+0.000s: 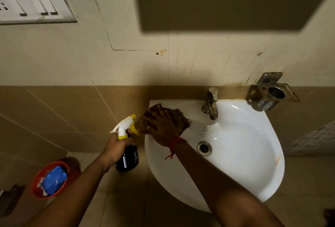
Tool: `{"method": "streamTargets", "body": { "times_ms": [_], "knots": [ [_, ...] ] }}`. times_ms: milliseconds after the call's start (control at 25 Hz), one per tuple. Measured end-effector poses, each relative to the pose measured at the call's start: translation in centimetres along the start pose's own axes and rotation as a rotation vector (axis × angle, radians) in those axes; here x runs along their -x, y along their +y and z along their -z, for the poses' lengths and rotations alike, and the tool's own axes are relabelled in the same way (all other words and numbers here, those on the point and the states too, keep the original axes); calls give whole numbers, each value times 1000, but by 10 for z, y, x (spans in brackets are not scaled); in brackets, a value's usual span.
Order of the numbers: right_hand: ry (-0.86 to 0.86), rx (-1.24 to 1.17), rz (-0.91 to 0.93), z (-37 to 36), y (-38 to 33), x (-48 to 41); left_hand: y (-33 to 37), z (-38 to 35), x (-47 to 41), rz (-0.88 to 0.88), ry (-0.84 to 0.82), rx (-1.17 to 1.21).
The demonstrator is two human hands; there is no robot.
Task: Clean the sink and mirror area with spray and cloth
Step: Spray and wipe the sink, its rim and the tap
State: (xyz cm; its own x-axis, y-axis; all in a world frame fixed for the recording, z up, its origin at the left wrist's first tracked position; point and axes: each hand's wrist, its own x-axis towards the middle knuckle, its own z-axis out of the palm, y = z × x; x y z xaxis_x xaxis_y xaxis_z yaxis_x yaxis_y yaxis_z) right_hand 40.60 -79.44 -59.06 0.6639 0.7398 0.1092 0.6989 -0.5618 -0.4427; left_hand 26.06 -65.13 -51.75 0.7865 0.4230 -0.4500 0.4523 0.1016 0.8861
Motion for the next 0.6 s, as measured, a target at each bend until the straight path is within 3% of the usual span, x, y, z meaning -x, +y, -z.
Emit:
{"method": "streamTargets", "body": {
  "times_ms": [80, 160, 240, 280, 360, 480, 600],
  "knots": [
    [125, -107, -104, 4, -10, 15, -2, -1, 3, 4, 4, -1],
    [385, -317, -562, 2, -30, 40, -1, -1, 8, 4, 33, -13],
    [306, -646, -991, 3, -45, 50, -2, 0, 9, -2, 48, -6],
    [256, -786, -1091, 1, -45, 44, -3, 1, 8, -6, 40, -2],
    [241, -951, -1203, 18, -50, 24, -2, 6, 8, -12, 24, -29],
    [296, -1118, -1177, 41, -67, -1, 2, 18, 6, -59, 16, -49],
    [214, -998, -1167, 41, -79, -6, 0, 30, 6, -110, 6, -75]
  ]
}}
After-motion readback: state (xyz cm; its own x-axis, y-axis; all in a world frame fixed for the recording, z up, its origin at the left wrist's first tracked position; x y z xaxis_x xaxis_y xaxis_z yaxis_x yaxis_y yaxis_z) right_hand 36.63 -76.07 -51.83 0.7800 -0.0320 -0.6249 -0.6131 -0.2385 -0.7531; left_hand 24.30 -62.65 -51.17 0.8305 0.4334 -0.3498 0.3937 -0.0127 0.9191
